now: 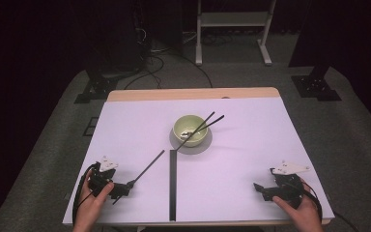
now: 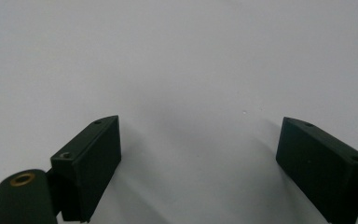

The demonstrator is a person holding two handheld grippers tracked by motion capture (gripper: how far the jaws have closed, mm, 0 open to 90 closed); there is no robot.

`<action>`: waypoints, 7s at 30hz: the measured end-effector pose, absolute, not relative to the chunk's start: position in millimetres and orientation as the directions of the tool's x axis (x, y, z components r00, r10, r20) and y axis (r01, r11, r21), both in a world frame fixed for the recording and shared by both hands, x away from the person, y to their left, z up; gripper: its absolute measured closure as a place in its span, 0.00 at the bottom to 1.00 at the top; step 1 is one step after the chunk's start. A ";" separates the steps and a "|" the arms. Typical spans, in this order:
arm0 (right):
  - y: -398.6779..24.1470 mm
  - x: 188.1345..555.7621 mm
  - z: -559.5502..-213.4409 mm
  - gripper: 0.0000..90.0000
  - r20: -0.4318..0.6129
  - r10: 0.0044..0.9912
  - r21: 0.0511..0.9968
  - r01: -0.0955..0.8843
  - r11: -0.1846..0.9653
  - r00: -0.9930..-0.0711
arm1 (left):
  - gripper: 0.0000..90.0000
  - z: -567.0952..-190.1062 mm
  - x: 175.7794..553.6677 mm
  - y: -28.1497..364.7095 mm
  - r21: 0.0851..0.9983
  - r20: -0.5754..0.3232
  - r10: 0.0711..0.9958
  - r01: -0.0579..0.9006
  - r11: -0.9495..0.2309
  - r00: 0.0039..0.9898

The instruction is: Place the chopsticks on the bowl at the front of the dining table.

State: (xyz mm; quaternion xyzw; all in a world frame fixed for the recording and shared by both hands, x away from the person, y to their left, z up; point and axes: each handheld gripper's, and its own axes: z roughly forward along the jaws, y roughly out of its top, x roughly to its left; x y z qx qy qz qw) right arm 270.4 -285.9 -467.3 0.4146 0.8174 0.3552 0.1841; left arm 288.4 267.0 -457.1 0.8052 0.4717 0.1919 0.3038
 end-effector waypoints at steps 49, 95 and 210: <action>-285.8 270.3 -467.3 0.14 -0.006 0.809 0.733 0.548 0.403 -0.588 | 0.58 -438.0 314.9 221.8 0.692 -0.036 0.787 0.583 -0.425 0.616; -285.8 270.2 -467.3 0.14 -0.006 0.809 0.733 0.548 0.403 -0.587 | 0.96 -444.1 329.5 209.2 0.648 -0.062 0.802 0.635 -0.420 0.594; -286.0 270.3 -467.4 0.14 -0.005 0.809 0.734 0.547 0.402 -0.588 | 0.96 -371.8 470.3 67.5 0.690 -0.142 0.794 0.634 -0.348 0.591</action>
